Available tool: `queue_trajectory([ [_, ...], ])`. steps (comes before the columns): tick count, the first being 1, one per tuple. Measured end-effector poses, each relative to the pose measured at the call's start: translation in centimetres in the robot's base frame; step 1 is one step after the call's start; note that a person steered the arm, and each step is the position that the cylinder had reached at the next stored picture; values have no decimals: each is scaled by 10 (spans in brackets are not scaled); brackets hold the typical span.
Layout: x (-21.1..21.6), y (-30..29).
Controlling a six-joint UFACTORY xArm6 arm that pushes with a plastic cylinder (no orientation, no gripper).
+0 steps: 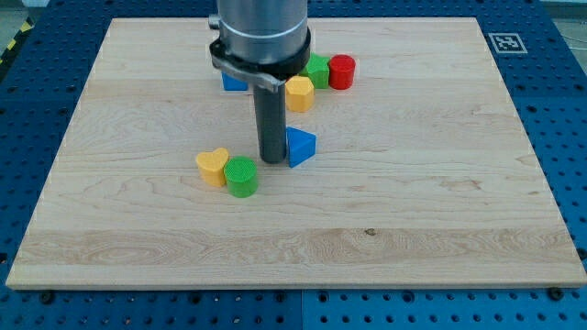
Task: Push the blue triangle below the yellow hexagon
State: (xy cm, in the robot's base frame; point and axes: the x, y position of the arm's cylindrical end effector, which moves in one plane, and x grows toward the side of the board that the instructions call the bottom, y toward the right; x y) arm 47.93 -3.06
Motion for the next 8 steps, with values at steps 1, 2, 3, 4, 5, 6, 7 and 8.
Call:
queue_trajectory([
  [1,26,0],
  [2,31,8],
  [3,27,22],
  [4,14,33],
  [5,0,33],
  [6,-16,33],
  [7,-31,33],
  [8,-32,33],
])
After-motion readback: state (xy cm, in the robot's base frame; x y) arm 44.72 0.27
